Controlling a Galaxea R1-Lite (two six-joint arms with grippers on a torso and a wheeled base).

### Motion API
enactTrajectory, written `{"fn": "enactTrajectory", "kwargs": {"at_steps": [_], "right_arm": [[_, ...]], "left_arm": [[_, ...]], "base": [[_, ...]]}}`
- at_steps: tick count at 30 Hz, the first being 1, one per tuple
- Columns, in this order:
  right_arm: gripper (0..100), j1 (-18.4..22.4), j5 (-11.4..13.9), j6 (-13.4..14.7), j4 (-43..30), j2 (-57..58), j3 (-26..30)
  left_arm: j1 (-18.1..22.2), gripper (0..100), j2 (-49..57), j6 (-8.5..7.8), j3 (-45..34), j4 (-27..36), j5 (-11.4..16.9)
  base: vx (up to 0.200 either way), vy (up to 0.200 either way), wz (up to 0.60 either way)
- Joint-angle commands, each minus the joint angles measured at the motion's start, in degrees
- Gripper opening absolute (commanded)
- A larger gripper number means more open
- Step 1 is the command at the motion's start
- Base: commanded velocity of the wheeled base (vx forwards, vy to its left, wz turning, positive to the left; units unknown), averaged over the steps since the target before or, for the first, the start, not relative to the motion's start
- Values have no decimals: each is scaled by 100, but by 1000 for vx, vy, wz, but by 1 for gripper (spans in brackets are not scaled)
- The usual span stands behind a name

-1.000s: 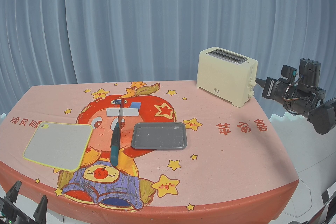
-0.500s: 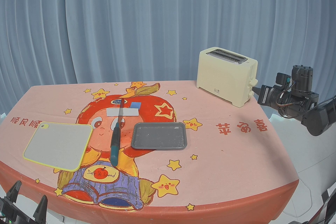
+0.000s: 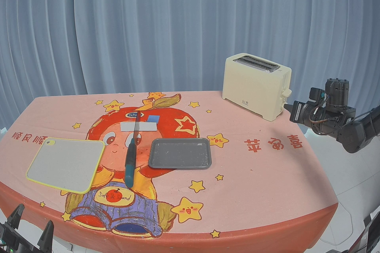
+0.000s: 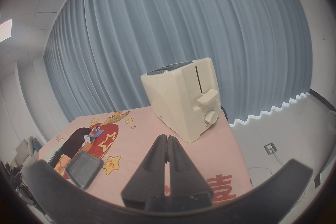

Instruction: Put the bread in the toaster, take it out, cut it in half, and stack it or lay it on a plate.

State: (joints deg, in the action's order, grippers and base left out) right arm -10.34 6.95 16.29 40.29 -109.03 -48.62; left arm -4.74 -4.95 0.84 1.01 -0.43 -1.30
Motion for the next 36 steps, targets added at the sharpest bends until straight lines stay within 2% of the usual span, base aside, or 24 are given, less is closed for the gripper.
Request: {"fn": "enactTrajectory", "kwargs": {"at_steps": [1, 9, 36], "right_arm": [[0, 49, -1, -3, 5, -215, -51], [0, 181, -18, -38, 23, -417, -139], [0, 208, -71, -64, 32, -672, -245]], "left_arm": [[0, 100, 3, 4, -101, -1, -1], [0, 100, -6, 4, -101, -1, -1], [0, 100, -6, 4, -101, -1, -1]], "base": [[0, 0, 0], [0, 0, 0], [0, 0, 0]]}}
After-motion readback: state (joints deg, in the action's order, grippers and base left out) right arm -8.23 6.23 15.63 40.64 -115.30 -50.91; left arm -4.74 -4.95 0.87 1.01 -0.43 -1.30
